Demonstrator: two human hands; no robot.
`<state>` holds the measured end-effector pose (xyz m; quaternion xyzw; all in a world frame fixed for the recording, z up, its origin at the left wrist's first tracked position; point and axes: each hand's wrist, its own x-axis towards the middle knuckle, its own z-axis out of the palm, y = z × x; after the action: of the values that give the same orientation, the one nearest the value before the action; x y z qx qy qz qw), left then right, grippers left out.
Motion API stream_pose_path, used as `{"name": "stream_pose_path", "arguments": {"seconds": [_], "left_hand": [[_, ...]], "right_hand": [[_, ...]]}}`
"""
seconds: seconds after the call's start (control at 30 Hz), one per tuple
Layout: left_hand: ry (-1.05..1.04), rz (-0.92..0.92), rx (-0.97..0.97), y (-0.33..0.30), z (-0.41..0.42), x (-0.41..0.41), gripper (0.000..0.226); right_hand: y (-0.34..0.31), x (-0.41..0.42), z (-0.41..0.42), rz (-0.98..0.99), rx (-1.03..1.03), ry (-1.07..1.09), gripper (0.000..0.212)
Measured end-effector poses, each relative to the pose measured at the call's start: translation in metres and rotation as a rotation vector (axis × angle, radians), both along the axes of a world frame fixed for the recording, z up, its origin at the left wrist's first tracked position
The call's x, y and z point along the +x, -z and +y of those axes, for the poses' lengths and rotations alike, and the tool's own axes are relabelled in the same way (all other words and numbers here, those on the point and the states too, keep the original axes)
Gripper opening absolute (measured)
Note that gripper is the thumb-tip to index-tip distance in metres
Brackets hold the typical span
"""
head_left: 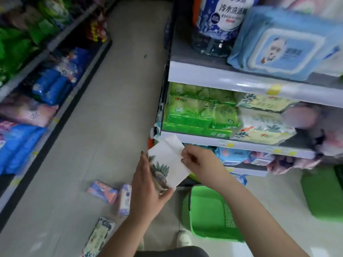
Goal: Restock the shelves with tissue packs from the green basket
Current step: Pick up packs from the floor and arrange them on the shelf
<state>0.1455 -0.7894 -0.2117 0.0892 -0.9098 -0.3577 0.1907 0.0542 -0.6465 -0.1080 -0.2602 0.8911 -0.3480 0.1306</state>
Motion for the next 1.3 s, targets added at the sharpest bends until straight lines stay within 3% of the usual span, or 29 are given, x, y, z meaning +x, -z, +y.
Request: {"name": "stream_pose_path", "arguments": {"seconds": [0.2, 0.4, 0.57, 0.8, 0.87, 1.03, 1.2, 1.3], "left_hand": [[0.102, -0.061, -0.058, 0.002, 0.006, 0.002, 0.110], [0.131, -0.157, -0.004, 0.013, 0.007, -0.003, 0.116], [0.149, -0.254, 0.258, 0.011, 0.028, -0.010, 0.128], [0.236, -0.254, 0.478, -0.022, 0.079, -0.035, 0.099], [0.237, -0.230, 0.454, -0.028, 0.099, -0.040, 0.109], [0.185, -0.114, 0.240, -0.059, 0.151, -0.058, 0.118], [0.084, -0.063, 0.088, -0.078, 0.193, -0.087, 0.108], [0.040, -0.050, -0.010, -0.081, 0.217, -0.107, 0.103]], "right_hand": [[-0.017, 0.019, 0.038, -0.023, -0.107, 0.133, 0.040], [-0.018, 0.034, 0.072, -0.059, -0.222, 0.276, 0.037], [-0.024, 0.038, 0.107, -0.076, -0.327, 0.366, 0.033], [-0.036, 0.011, 0.175, -0.088, -0.440, 0.414, 0.028], [-0.037, 0.000, 0.199, -0.057, -0.411, 0.408, 0.031], [-0.038, -0.029, 0.250, 0.043, -0.300, 0.431, 0.015], [-0.026, -0.057, 0.291, 0.149, -0.287, 0.431, 0.019], [-0.013, -0.078, 0.315, 0.153, -0.277, 0.482, 0.036]]}}
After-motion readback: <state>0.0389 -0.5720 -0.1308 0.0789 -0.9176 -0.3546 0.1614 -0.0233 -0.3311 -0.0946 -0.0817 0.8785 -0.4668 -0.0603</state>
